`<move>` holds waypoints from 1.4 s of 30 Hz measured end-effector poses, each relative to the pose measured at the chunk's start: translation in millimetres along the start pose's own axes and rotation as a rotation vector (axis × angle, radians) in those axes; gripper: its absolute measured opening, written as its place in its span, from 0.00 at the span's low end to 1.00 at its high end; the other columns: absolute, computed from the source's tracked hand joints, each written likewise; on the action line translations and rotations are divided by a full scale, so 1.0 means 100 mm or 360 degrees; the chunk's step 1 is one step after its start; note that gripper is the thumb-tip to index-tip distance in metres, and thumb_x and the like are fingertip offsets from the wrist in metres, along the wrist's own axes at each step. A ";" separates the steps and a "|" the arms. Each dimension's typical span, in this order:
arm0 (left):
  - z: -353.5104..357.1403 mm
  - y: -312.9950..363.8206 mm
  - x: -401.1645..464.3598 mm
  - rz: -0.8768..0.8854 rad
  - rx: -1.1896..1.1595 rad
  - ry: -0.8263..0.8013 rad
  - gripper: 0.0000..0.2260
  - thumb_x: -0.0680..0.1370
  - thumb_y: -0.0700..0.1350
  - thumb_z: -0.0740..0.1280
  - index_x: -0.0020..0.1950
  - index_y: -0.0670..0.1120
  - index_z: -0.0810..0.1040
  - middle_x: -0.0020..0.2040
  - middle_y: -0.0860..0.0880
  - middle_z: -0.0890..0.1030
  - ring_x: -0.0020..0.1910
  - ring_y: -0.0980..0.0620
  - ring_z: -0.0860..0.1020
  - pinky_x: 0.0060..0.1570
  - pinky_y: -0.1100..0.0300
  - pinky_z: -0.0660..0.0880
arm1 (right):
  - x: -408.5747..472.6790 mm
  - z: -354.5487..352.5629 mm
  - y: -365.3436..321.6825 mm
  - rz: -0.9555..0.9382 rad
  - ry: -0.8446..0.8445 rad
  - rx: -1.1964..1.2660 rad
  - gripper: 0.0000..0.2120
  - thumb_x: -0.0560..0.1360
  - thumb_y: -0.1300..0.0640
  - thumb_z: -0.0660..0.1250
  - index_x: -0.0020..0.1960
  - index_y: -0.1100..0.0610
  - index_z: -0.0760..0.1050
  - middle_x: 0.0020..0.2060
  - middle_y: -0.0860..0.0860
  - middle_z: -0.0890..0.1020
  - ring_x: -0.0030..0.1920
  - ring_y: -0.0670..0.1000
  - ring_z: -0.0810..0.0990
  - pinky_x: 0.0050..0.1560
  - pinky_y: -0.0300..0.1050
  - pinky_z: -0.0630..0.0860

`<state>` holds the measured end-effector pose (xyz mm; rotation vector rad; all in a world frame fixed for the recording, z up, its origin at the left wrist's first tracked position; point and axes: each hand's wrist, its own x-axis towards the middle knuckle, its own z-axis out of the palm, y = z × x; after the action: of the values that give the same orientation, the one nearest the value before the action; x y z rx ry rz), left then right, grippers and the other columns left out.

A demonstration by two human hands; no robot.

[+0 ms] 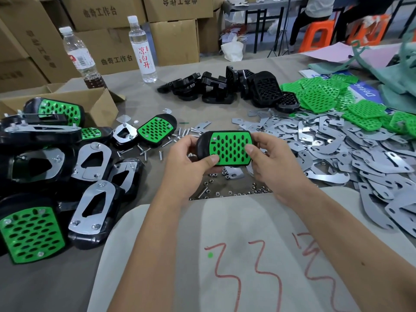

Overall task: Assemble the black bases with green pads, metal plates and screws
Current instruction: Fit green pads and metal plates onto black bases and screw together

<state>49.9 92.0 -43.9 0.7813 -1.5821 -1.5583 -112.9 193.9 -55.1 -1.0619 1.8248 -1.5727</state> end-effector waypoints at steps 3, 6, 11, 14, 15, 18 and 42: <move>0.04 -0.02 0.01 -0.0023 -0.0054 0.0058 0.11 0.76 0.26 0.71 0.51 0.39 0.77 0.49 0.42 0.85 0.46 0.44 0.87 0.41 0.54 0.85 | -0.01 0.00 -0.01 0.0045 0.0026 0.0139 0.12 0.85 0.59 0.64 0.67 0.54 0.77 0.37 0.42 0.76 0.24 0.41 0.70 0.27 0.34 0.67; 0.10 -0.01 0.02 -0.0081 -0.0089 0.0146 0.08 0.79 0.29 0.70 0.54 0.40 0.79 0.54 0.41 0.84 0.47 0.45 0.87 0.43 0.56 0.84 | -0.08 0.06 -0.07 -0.0164 0.0175 0.0035 0.09 0.83 0.59 0.66 0.61 0.49 0.79 0.39 0.44 0.75 0.25 0.45 0.74 0.24 0.43 0.76; 0.22 0.10 0.01 -0.0428 -0.0746 0.0148 0.14 0.82 0.46 0.70 0.57 0.34 0.79 0.50 0.39 0.85 0.44 0.44 0.87 0.48 0.52 0.85 | -0.15 0.14 -0.12 -0.0882 0.0302 -0.0512 0.12 0.79 0.63 0.71 0.61 0.54 0.79 0.47 0.43 0.72 0.46 0.51 0.79 0.44 0.55 0.83; 0.23 0.15 -0.02 -0.0449 -0.0840 0.0091 0.20 0.80 0.46 0.72 0.66 0.35 0.74 0.55 0.35 0.83 0.46 0.44 0.86 0.43 0.52 0.83 | -0.18 0.15 -0.12 -0.0970 0.0065 -0.0573 0.18 0.74 0.66 0.74 0.61 0.53 0.79 0.49 0.49 0.73 0.44 0.49 0.77 0.45 0.50 0.81; 0.21 0.14 -0.03 -0.0464 -0.0804 0.0094 0.20 0.81 0.44 0.71 0.69 0.35 0.72 0.59 0.33 0.83 0.48 0.42 0.85 0.43 0.50 0.84 | -0.19 0.15 -0.12 -0.0920 -0.0007 -0.0508 0.19 0.74 0.65 0.76 0.62 0.53 0.78 0.49 0.48 0.74 0.45 0.50 0.78 0.45 0.49 0.81; 0.16 0.11 -0.01 -0.0455 -0.0732 0.0132 0.15 0.82 0.37 0.68 0.67 0.40 0.71 0.54 0.37 0.84 0.48 0.42 0.85 0.49 0.41 0.84 | -0.20 0.16 -0.16 -0.0848 -0.0093 -0.0387 0.10 0.78 0.62 0.73 0.58 0.55 0.79 0.48 0.47 0.78 0.47 0.50 0.81 0.44 0.50 0.82; 0.19 0.12 -0.06 -0.0353 -0.0384 -0.0053 0.16 0.71 0.46 0.65 0.58 0.48 0.72 0.46 0.44 0.82 0.42 0.44 0.83 0.45 0.41 0.84 | -0.24 0.19 -0.23 -0.0761 -0.0111 -0.1118 0.17 0.86 0.49 0.54 0.41 0.55 0.65 0.41 0.50 0.68 0.38 0.58 0.71 0.41 0.61 0.73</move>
<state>38.0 107.5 -31.4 0.8200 -1.3322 -1.8893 -79.2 201.8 -39.2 -1.9553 2.2482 -1.0877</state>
